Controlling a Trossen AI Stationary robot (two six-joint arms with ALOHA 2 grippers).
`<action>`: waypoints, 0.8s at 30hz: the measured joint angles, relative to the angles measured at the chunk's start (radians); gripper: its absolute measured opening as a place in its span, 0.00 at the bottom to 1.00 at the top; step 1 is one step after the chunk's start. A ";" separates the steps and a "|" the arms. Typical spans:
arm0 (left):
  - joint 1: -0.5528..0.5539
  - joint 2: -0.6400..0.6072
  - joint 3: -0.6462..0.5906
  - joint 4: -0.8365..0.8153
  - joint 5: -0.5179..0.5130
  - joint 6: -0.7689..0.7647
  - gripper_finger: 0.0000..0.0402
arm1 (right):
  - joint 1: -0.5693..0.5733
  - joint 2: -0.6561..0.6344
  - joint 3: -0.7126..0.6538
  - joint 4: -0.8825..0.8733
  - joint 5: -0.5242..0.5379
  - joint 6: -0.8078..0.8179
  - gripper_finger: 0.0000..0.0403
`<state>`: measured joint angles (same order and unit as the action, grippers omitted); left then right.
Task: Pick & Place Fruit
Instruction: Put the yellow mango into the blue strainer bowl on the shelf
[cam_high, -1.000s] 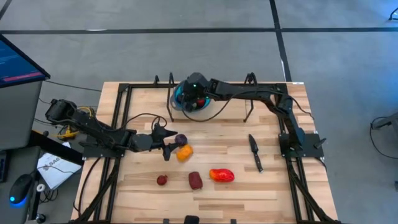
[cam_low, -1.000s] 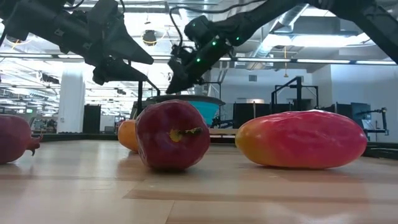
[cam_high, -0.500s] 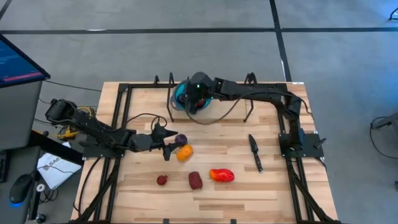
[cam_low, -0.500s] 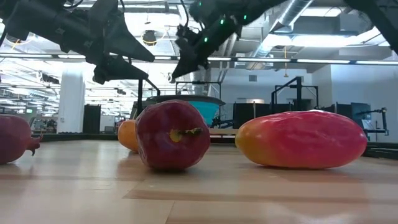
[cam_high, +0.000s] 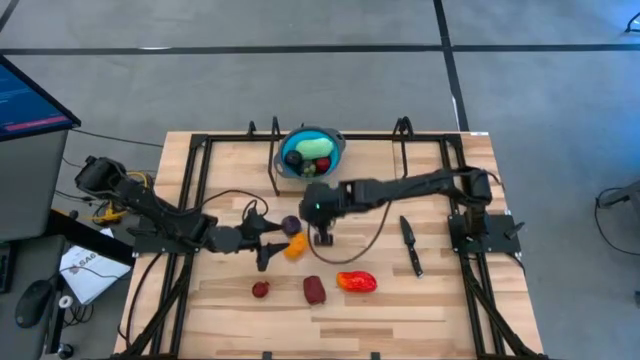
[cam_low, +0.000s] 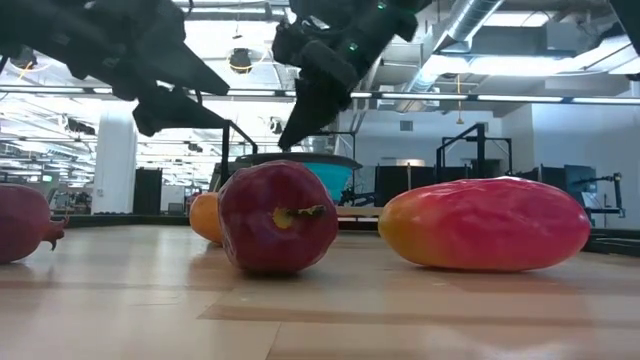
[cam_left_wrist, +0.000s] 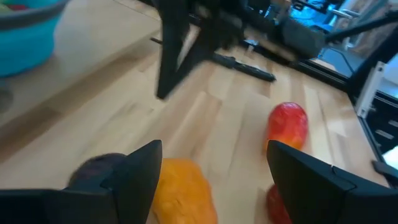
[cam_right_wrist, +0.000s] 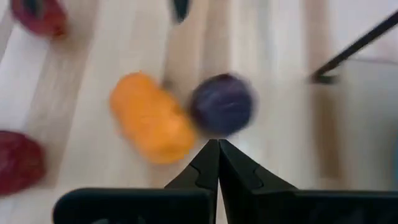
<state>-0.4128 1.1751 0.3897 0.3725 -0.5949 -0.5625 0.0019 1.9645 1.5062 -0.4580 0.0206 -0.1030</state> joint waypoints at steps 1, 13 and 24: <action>-0.008 0.000 0.000 -0.002 0.000 -0.001 0.71 | 0.013 0.000 -0.024 0.004 -0.006 0.010 0.01; -0.018 0.000 0.000 -0.006 -0.072 -0.004 0.71 | 0.093 0.020 -0.086 0.130 -0.062 -0.200 0.15; -0.003 -0.006 -0.001 -0.005 -0.113 -0.004 0.71 | 0.056 0.083 -0.083 0.297 -0.153 -0.410 0.62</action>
<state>-0.4161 1.1692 0.3889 0.3674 -0.7077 -0.5663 0.0583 2.0477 1.4229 -0.1613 -0.1327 -0.5135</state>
